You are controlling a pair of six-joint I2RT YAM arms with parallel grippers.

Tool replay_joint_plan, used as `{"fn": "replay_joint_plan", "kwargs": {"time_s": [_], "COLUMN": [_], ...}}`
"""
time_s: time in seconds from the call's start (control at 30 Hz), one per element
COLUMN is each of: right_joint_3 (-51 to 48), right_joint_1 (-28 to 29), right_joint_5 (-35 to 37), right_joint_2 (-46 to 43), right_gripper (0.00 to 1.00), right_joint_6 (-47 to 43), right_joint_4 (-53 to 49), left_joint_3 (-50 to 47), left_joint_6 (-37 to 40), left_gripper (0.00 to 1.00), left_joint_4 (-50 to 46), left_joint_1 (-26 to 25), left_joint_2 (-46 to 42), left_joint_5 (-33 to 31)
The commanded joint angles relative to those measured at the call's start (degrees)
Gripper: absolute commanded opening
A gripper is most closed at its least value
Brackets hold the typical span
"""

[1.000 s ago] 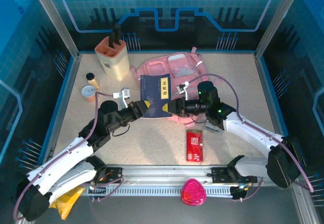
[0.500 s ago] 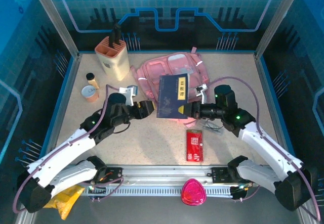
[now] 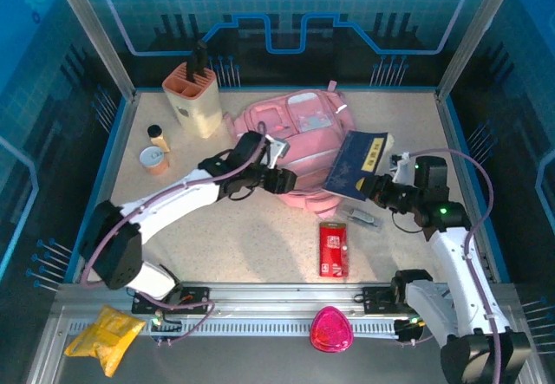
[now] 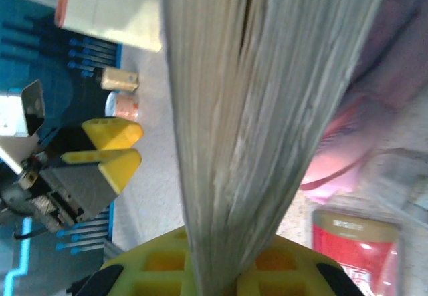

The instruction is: Pack the student bag

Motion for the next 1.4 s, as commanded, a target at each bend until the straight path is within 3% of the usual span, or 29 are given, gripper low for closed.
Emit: {"fn": "replay_joint_plan", "kwargs": {"time_s": [0.0, 0.3, 0.67, 0.9, 1.37], "right_joint_3": [-0.8, -3.3, -5.6, -6.6, -7.3], "right_joint_1": [-3.6, -10.6, -12.6, -13.1, -13.2], "right_joint_5": [0.1, 1.0, 0.1, -1.0, -3.9], "right_joint_2": [-1.4, -1.4, 0.6, 1.3, 2.1], "right_gripper": [0.0, 0.01, 0.01, 0.0, 0.0], "right_joint_6": [-2.8, -2.9, -2.8, -3.5, -4.6], "right_joint_4": [-3.2, -3.4, -0.2, 0.6, 0.7], "left_joint_3": [5.4, 15.3, 25.2, 26.5, 26.0], "left_joint_6": [6.8, 10.8, 12.3, 11.1, 7.8], "left_gripper": [0.62, 0.62, 0.62, 0.45, 0.14], "left_joint_4": [-1.3, -4.9, -7.9, -8.2, -7.1], "left_joint_1": [-2.2, -6.3, -9.4, -9.4, -9.4], "left_joint_2": [4.2, 17.8, 28.4, 29.9, 28.5], "left_joint_5": [2.8, -1.3, -3.0, -7.4, -8.3]}}
